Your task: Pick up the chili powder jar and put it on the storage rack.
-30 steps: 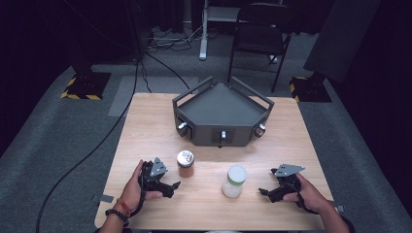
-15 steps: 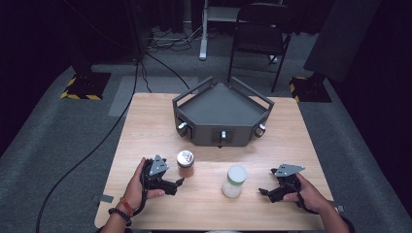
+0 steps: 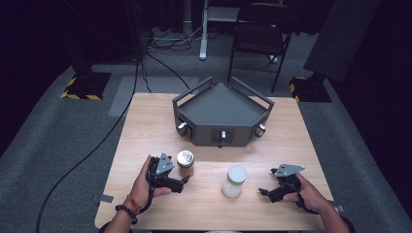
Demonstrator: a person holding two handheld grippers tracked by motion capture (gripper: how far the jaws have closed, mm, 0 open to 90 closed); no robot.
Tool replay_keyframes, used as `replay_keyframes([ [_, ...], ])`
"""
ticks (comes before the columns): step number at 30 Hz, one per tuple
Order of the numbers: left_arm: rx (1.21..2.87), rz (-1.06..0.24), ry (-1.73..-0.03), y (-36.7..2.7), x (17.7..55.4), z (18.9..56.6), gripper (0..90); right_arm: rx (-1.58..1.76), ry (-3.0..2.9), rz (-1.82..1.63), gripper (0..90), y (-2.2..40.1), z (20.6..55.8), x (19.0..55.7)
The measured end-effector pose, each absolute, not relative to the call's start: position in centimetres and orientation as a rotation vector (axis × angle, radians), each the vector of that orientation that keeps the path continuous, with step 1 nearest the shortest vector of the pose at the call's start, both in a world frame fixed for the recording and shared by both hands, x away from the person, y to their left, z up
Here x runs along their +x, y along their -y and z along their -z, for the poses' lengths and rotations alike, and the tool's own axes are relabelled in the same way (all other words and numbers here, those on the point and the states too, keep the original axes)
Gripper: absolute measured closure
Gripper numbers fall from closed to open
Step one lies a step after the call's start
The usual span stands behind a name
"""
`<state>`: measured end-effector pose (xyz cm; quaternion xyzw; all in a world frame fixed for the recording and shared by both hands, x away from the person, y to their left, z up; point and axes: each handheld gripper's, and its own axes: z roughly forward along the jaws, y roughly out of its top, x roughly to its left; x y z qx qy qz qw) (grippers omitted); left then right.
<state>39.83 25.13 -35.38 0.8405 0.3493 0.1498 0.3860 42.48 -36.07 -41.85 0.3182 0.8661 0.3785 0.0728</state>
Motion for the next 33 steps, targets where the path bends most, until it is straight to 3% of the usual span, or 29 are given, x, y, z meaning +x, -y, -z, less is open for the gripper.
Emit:
replay_keyframes([
  [33,2.149,-0.31,-0.89,-23.4,41.9,35.9,4.2,0.956,-2.602,-1.137,0.0,36.1,41.9,42.5],
])
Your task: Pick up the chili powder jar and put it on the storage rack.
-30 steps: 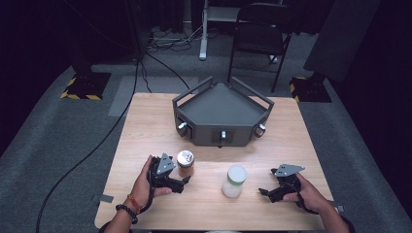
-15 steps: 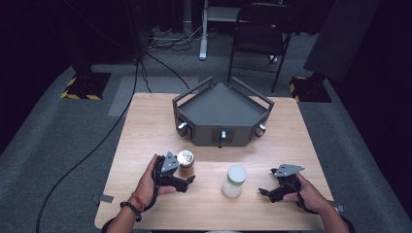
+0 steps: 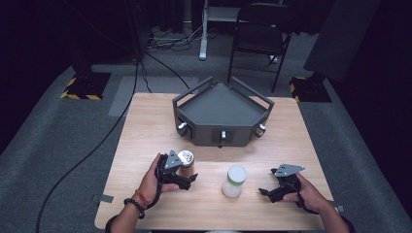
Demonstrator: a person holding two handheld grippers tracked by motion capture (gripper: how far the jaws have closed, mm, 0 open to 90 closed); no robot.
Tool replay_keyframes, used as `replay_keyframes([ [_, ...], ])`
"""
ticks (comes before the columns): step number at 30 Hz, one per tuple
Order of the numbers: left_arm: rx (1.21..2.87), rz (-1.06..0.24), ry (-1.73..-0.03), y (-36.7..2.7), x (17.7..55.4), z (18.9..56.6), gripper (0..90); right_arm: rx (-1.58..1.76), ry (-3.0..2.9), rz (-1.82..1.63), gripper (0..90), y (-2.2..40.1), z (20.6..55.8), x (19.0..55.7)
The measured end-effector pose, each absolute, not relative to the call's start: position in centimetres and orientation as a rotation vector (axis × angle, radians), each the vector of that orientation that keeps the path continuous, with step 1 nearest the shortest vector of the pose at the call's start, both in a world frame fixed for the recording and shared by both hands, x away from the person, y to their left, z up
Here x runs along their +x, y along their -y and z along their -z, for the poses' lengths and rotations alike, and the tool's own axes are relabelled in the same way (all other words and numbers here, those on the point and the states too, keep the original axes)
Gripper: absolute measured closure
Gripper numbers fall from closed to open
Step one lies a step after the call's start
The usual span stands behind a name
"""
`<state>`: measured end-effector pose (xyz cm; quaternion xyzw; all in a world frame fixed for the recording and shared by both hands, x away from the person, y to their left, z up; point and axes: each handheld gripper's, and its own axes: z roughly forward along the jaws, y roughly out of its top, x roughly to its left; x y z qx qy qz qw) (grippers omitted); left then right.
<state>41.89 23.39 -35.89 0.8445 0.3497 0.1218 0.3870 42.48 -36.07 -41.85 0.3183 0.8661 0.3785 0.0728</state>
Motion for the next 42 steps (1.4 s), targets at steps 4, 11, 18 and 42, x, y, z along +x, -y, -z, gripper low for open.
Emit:
replay_keyframes([
  [4,2.125,-0.3,-0.912,-23.6,41.9,36.1,6.5,0.956,-2.602,-1.137,0.0,36.1,41.9,42.5],
  [11,2.076,-0.3,-0.956,-23.7,42.0,36.7,13.9,0.956,-2.601,-1.137,0.0,36.0,41.9,42.5],
  [18,2.075,-0.341,-0.958,-23.6,41.8,37.0,25.9,0.956,-2.601,-1.137,0.0,36.0,41.9,42.5],
  [42,2.067,-0.33,-0.91,-23.9,41.8,36.4,31.6,0.956,-2.602,-1.137,0.0,36.0,41.9,42.5],
])
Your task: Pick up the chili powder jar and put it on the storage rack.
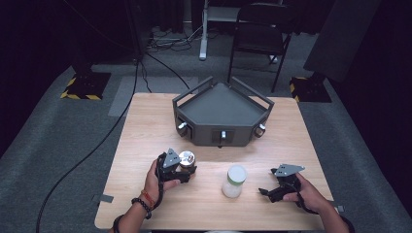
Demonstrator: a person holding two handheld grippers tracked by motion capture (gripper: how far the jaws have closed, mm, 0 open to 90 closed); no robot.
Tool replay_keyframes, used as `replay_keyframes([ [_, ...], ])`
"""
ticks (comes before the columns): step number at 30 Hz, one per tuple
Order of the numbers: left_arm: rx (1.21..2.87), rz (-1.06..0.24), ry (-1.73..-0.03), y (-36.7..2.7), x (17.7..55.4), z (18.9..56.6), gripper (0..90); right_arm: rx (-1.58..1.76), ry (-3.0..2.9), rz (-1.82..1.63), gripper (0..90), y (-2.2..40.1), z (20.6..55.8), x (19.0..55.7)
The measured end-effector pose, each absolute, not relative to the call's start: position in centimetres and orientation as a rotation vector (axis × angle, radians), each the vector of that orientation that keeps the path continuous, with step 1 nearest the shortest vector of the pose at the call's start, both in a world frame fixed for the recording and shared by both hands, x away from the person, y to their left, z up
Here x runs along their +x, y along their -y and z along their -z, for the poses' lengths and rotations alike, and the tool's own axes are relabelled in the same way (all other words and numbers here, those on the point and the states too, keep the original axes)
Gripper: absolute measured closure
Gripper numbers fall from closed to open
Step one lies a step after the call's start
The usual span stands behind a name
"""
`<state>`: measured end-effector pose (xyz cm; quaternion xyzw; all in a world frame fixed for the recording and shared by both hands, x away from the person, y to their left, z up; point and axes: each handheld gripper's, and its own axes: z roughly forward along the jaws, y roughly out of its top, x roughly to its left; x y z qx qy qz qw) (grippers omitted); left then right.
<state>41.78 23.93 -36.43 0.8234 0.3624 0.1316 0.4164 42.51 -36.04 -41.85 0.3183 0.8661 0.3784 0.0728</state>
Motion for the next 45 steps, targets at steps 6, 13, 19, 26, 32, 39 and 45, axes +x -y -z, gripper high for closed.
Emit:
replay_keyframes([
  [6,2.049,-0.348,-0.91,-23.8,41.8,35.6,31.6,0.956,-2.601,-1.136,0.0,36.0,41.9,42.5],
  [13,2.06,-0.369,-0.897,-23.2,42.3,34.4,31.6,0.957,-2.6,-1.135,0.0,36.0,41.8,42.5],
  [19,2.043,-0.382,-0.906,-23.1,42.6,33.7,31.6,0.958,-2.6,-1.135,0.0,36.0,41.9,42.5],
  [26,2.019,-0.383,-0.898,-23.4,43.0,32.5,31.6,0.966,-2.596,-1.133,0.0,35.9,41.8,42.5],
  [32,2.01,-0.396,-0.89,-23.1,43.4,31.6,31.6,0.966,-2.596,-1.133,0.0,35.9,41.8,42.5],
  [39,2.016,-0.426,-0.881,-22.4,43.8,30.5,31.7,0.965,-2.596,-1.133,0.0,35.9,41.8,42.5],
  [45,2.002,-0.431,-0.88,-21.9,44.2,30.2,31.7,0.965,-2.596,-1.133,0.0,35.9,41.8,42.5],
])
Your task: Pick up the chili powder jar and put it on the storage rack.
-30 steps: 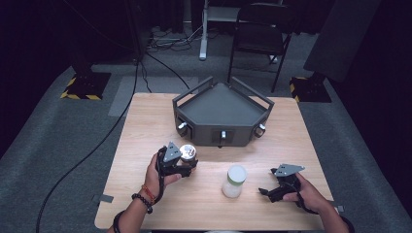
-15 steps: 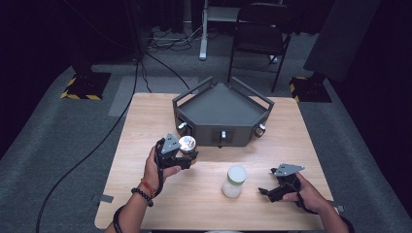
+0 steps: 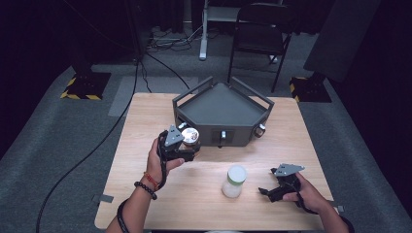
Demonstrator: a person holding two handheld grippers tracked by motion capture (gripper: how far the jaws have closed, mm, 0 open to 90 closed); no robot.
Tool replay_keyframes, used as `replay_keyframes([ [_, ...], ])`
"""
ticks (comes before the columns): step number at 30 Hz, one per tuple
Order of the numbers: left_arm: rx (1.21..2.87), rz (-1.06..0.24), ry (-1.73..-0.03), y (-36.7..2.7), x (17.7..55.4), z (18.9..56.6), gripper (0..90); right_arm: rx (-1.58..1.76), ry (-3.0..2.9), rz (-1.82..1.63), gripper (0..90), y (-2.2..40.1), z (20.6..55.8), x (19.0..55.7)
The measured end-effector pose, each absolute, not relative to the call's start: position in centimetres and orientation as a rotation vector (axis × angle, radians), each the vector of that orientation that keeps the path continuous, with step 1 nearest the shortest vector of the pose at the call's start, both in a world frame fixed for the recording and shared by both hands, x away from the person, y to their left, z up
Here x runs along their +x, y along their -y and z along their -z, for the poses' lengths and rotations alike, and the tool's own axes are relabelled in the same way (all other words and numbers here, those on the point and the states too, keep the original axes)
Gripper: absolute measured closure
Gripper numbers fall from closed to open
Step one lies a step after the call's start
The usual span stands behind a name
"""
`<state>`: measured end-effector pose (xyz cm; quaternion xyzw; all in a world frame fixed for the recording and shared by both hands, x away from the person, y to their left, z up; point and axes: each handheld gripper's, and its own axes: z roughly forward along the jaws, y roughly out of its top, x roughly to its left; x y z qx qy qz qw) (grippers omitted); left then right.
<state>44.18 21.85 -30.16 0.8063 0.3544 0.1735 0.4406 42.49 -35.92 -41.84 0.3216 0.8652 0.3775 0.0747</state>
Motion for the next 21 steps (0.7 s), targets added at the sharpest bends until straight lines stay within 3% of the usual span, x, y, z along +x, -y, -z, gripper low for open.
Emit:
replay_keyframes([
  [21,1.974,-0.467,-0.89,-20.6,45.4,28.3,31.7,0.965,-2.595,-1.133,0.0,35.9,41.8,42.5],
])
